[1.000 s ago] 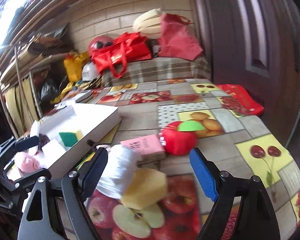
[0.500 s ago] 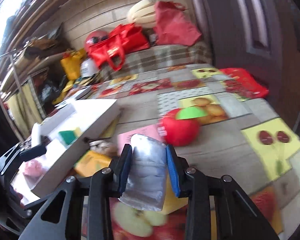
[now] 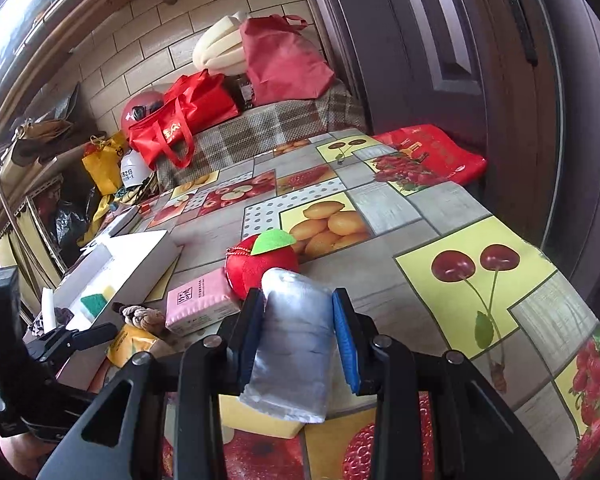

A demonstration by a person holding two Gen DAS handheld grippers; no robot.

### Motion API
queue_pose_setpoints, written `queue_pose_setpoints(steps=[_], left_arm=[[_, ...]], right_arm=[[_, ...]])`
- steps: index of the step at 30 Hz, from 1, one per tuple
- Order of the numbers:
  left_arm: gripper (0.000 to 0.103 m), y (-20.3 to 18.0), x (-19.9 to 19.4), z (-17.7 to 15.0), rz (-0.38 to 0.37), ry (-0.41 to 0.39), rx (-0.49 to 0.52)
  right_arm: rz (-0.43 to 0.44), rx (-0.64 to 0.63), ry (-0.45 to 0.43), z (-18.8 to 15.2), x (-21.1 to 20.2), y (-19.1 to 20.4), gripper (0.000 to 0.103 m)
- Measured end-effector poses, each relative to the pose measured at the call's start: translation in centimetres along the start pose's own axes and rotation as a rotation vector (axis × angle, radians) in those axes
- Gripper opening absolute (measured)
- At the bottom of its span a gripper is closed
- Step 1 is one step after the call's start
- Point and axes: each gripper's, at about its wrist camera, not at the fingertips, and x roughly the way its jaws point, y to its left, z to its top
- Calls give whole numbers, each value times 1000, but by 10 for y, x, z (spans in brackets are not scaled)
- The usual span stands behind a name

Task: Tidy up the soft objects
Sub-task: 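Grasp the white cloth with the right tool while the left tool moves toward the yellow juice box, then close the left tool on the yellow juice box and lift it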

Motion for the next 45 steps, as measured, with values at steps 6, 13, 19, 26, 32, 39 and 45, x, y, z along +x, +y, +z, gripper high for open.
queue_pose_setpoints(steps=[6,13,19,26,32,39,45], left_arm=[[84,-18,5,-2,26,20,92],[57,-21,-9,-4,-34,-43,114],[40,-22,-35,-8,-47,-174,117],[41,-3,-38,-5,-65,-179,21],[83,-1,-31,-6,-49,-140,-10],[87,-6,-15,-3,-98,-56,18],[97,-14,2,-3,-115,30,56]], right_arm=[[13,23,5,2,3,-4,35],[3,-11,-12,1,-2,1,35],[3,-9,-43,1,-7,2,35],[2,-20,-68,1,-11,5,35],[17,-29,-63,1,-9,7,35],[34,-37,-58,1,-8,8,35],[36,-35,-49,0,-8,8,35]])
